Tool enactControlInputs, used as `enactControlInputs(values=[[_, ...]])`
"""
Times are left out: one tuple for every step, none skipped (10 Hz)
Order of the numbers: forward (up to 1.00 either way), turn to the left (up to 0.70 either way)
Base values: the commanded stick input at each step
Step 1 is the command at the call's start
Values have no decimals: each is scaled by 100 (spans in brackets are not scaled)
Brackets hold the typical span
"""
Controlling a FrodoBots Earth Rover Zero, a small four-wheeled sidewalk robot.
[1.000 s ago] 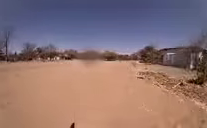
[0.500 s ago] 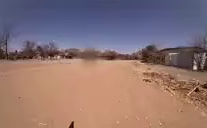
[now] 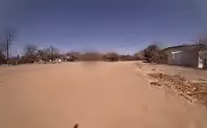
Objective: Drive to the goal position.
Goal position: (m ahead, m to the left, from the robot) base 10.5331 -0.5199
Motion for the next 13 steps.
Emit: enactControlInputs(values=[[100, 0], [100, 0], [100, 0], [100, 0], [100, 0], [100, 0], [100, 0], [100, 0], [100, 0], [100, 0], [100, 0], [100, 0], [100, 0]])
